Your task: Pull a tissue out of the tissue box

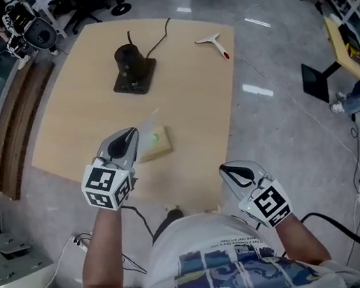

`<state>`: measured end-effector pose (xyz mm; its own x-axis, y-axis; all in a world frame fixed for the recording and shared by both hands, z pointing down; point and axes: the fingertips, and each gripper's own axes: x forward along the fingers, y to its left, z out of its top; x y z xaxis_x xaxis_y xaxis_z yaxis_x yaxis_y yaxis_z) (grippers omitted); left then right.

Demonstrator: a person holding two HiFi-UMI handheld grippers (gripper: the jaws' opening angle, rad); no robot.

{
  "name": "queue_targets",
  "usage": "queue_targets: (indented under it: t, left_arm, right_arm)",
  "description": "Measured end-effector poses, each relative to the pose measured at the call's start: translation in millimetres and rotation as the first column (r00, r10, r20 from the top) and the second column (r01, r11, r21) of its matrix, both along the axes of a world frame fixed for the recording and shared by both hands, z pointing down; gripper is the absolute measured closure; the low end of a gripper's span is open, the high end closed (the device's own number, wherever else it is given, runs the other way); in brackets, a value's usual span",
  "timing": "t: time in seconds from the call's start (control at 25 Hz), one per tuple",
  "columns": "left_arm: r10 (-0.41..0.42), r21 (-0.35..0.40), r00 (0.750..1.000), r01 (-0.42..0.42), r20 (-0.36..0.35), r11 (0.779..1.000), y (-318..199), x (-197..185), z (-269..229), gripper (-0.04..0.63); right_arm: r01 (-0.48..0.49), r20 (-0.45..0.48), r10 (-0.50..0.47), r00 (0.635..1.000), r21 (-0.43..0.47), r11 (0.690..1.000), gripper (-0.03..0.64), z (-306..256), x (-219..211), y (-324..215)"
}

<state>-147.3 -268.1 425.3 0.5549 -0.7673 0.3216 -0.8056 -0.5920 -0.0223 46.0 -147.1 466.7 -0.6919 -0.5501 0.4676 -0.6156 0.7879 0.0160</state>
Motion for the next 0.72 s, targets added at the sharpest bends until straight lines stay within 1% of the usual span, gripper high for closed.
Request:
queue_targets:
  t: [0.32,0.52,0.72]
  left_arm:
    - [-0.004,0.099,0.998,0.01,-0.056,0.995,45.6,24.9,-56.1,0.589]
    - [-0.001,0.133,0.996,0.012,-0.087,0.991,80.1,45.3,-81.4,0.589]
    - [0.022,0.159,0.994,-0.004,-0.109,0.987,109.5,54.9,-91.3,0.589]
  right_arm:
    - [0.079,0.001,-0.079,0.997,0.013,0.997,0.614,-2.2,6.8,4.9]
    - [0.12,-0.002,-0.12,0.993,0.014,0.993,0.614,-1.0,12.2,9.6]
    - [0.148,-0.011,-0.147,0.989,0.008,0.989,0.614,3.0,9.2,15.1]
